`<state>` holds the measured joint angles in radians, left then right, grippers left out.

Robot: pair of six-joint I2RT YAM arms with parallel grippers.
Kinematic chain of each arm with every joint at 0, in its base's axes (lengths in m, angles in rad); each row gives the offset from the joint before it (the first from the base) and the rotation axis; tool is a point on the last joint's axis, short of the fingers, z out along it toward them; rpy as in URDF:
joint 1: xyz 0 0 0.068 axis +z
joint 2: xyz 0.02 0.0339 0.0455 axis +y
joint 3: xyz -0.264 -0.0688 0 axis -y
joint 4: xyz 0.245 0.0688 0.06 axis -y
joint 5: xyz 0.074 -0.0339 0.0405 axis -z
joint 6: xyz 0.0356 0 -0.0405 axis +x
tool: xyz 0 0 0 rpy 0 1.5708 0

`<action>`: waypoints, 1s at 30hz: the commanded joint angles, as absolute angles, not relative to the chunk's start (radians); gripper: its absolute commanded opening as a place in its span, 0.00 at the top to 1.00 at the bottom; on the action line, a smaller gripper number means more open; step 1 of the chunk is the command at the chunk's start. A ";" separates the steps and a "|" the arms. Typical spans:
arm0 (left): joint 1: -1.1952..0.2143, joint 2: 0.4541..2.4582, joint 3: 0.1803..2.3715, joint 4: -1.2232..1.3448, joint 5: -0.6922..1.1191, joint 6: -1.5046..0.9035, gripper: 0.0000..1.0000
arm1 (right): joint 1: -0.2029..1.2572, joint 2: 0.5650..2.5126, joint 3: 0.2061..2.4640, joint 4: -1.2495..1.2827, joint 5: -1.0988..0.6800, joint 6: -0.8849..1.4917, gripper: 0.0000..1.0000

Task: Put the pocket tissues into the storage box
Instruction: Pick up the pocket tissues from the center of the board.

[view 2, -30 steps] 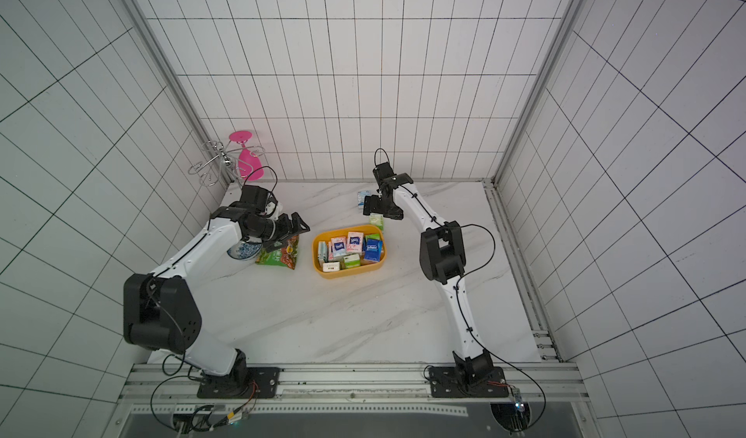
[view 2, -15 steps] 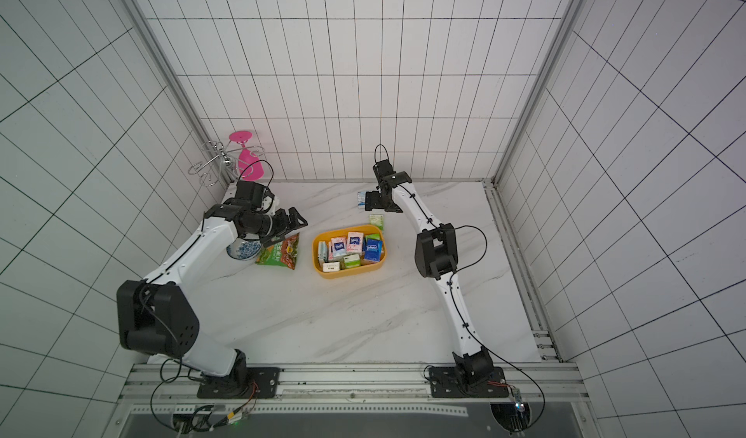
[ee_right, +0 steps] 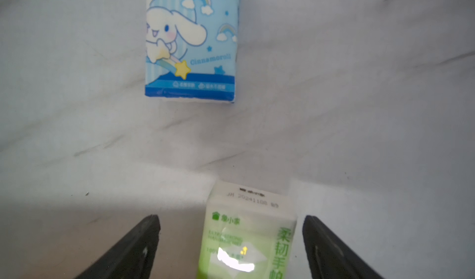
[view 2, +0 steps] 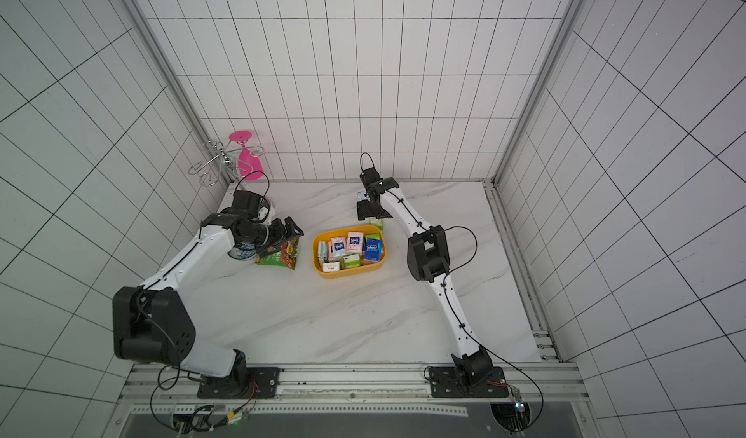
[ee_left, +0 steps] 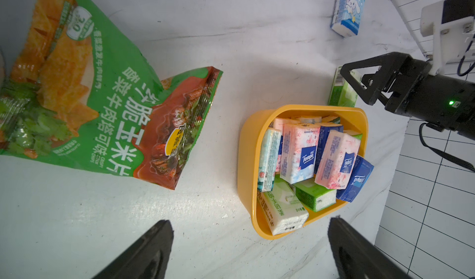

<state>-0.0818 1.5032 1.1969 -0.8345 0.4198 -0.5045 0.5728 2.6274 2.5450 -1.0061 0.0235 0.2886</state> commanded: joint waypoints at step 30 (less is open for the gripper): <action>-0.046 1.402 1.122 -0.842 0.424 -0.492 0.03 | 0.513 2.560 2.551 -1.044 0.076 0.262 0.60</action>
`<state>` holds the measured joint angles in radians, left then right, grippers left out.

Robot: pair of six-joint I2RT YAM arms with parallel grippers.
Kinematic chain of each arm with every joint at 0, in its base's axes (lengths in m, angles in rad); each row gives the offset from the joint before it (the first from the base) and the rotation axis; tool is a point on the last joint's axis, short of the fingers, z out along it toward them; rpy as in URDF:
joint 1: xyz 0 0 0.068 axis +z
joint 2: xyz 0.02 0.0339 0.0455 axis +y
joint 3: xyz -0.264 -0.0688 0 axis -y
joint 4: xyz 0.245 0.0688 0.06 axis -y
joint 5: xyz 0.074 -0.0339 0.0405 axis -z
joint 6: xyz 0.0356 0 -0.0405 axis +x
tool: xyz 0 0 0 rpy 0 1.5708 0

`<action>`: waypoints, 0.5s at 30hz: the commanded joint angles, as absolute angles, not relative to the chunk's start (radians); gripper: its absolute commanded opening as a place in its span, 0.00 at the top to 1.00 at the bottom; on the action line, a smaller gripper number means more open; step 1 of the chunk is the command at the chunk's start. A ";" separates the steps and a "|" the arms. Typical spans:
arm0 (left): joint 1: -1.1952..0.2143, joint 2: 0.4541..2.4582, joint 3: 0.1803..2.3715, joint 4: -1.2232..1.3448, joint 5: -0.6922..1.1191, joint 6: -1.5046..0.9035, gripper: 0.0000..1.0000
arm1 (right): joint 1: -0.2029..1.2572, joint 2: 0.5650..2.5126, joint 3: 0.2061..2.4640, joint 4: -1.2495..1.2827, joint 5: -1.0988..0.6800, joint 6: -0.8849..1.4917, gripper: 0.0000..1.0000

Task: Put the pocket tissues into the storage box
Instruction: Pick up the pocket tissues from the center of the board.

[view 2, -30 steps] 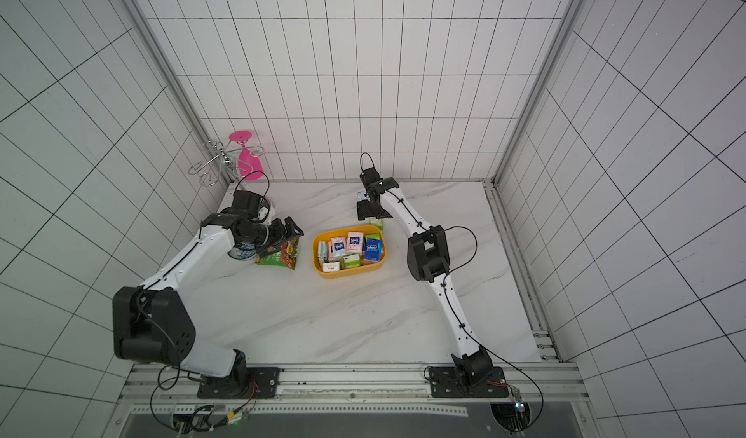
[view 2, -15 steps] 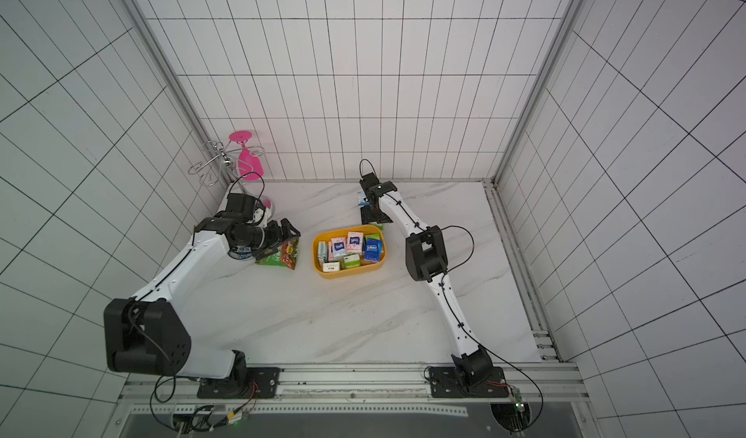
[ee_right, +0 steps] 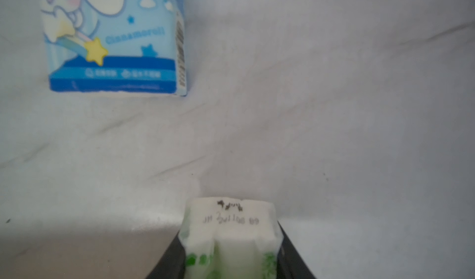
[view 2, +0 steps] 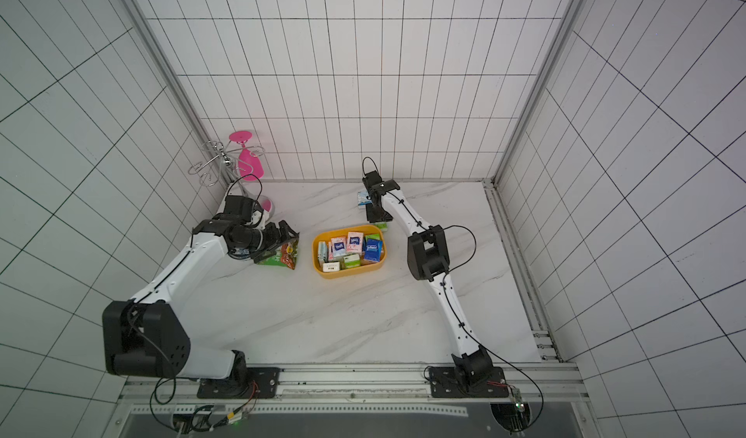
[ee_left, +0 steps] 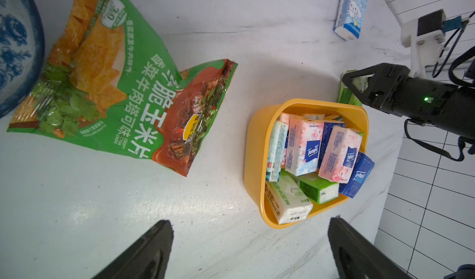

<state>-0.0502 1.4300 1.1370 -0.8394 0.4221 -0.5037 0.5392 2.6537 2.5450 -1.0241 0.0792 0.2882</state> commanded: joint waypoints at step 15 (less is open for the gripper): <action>-0.046 1.359 1.074 -0.813 0.455 -0.525 0.03 | 0.645 2.207 2.267 -1.041 0.000 0.287 0.60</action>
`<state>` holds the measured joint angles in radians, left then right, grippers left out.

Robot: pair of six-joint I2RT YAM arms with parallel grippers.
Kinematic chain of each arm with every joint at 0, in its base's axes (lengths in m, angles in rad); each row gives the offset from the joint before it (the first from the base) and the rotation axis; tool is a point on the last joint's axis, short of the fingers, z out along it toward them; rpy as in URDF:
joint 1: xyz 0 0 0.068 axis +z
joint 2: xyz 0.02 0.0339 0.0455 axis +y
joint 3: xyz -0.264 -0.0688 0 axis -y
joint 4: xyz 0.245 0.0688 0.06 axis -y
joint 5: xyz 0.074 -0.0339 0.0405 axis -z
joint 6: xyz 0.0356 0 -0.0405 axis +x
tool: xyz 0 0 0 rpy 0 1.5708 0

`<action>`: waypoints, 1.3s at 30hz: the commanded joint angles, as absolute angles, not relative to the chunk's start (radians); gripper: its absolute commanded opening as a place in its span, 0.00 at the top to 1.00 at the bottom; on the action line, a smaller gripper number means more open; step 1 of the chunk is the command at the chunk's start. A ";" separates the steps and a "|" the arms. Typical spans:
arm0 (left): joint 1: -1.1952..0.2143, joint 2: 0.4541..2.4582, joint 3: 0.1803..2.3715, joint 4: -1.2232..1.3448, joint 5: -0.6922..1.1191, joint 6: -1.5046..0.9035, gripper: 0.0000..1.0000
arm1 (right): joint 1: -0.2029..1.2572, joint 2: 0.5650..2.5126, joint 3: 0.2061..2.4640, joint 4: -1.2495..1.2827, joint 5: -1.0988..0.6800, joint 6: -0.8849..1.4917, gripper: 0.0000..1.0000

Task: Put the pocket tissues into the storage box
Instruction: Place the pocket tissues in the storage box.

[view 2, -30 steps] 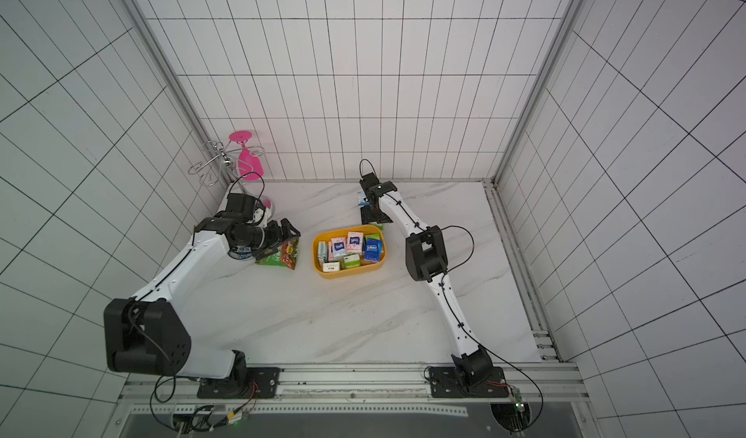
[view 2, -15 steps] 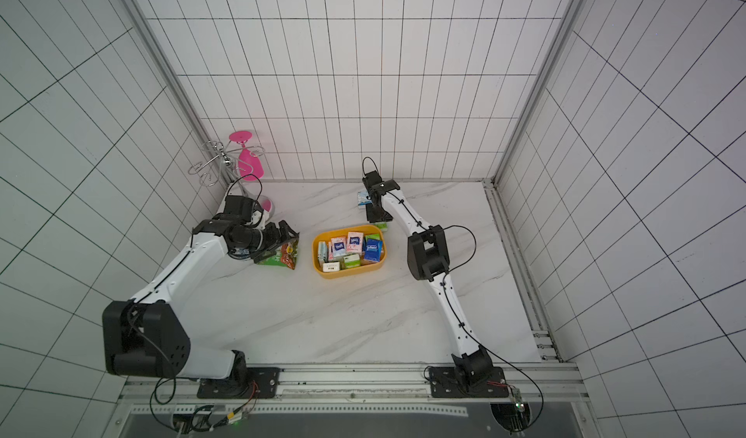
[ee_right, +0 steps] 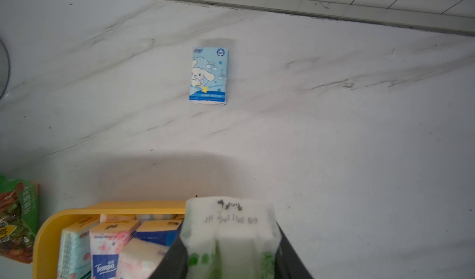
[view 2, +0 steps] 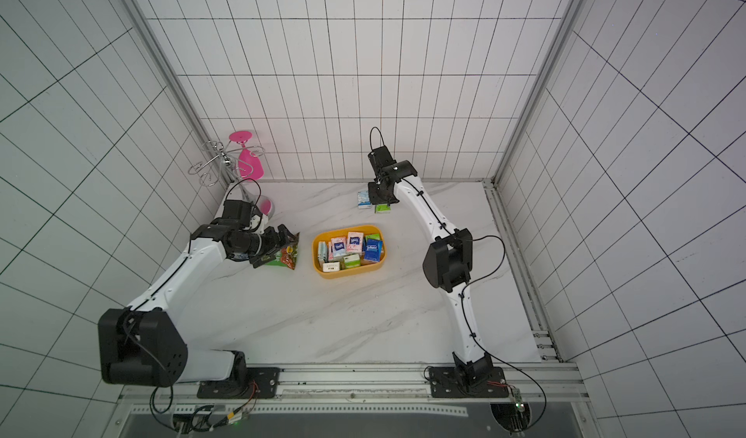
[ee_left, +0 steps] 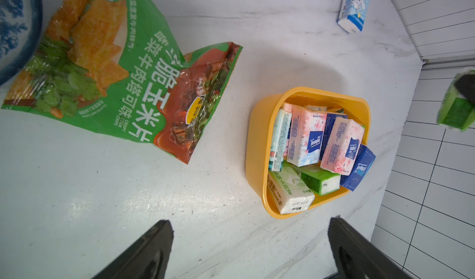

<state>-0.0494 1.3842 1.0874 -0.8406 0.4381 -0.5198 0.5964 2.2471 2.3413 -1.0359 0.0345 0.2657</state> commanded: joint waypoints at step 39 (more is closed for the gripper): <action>-0.009 1.229 0.966 -0.793 0.454 -0.513 0.03 | 0.890 2.256 2.052 -0.850 0.017 0.468 0.37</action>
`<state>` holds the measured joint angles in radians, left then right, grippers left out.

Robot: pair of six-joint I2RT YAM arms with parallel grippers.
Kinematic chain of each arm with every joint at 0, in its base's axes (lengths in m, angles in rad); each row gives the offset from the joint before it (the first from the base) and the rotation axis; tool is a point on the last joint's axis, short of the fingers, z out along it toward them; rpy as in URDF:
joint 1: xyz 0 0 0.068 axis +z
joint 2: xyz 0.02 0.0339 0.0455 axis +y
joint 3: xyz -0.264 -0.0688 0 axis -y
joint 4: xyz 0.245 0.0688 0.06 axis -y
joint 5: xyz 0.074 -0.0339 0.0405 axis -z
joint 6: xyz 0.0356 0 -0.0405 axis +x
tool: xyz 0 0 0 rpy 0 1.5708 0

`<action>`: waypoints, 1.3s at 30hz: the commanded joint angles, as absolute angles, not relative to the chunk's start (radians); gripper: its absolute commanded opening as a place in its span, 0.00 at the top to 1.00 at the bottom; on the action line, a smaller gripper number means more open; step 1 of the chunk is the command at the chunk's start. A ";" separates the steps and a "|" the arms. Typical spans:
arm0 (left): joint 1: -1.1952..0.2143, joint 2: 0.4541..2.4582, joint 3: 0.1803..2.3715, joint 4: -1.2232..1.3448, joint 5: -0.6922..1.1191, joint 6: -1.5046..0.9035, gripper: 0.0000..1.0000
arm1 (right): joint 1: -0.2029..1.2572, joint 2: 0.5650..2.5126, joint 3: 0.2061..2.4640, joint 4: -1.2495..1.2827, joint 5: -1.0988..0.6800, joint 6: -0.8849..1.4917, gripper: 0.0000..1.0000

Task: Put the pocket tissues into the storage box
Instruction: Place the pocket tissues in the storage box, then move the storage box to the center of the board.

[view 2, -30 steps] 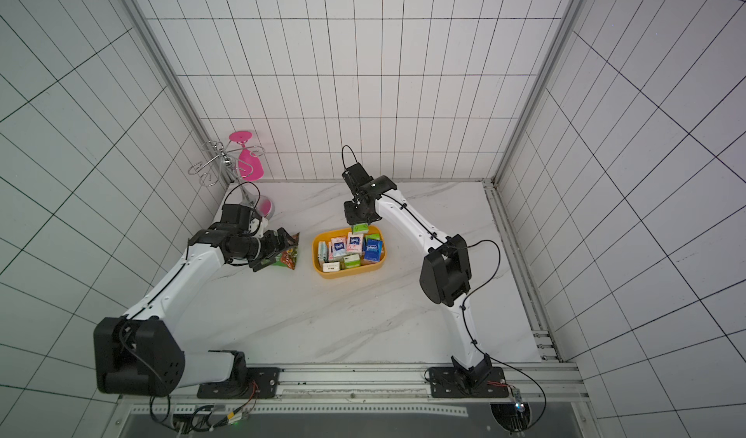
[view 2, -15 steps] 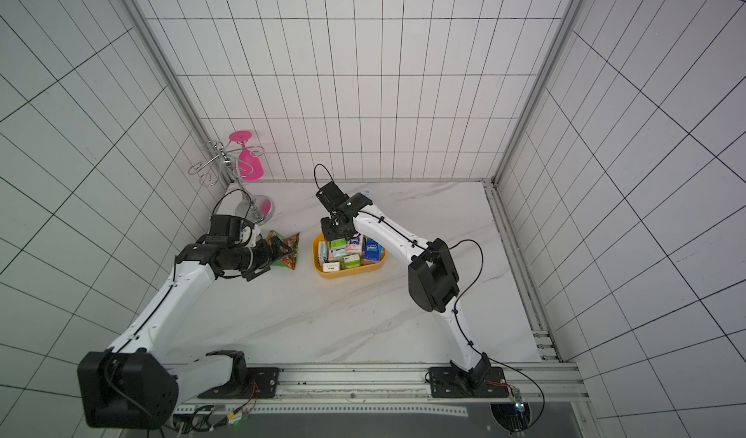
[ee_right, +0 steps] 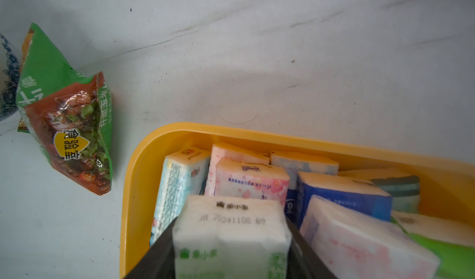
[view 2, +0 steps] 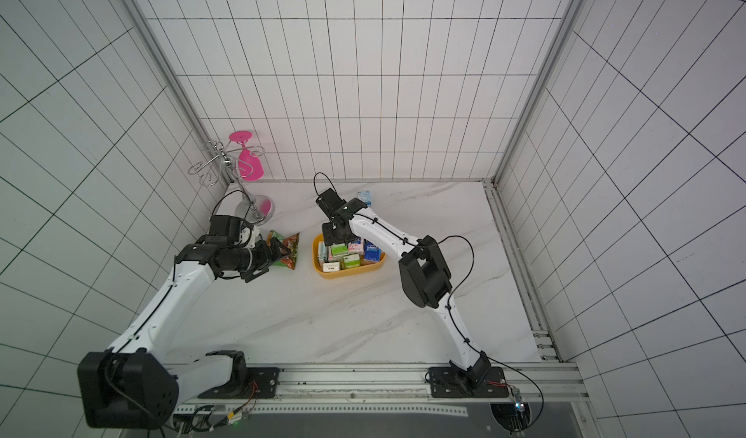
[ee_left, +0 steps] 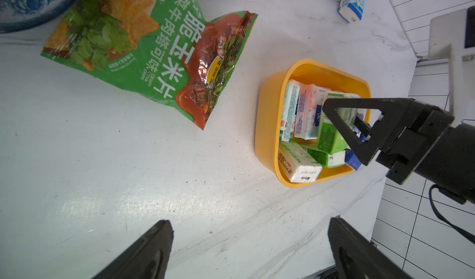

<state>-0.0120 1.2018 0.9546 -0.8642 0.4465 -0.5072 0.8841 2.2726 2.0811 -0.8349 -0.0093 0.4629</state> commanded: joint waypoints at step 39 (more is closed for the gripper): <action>-0.253 1.815 1.178 -0.312 0.499 -0.590 0.03 | 0.435 1.620 1.464 -0.803 0.059 0.380 0.01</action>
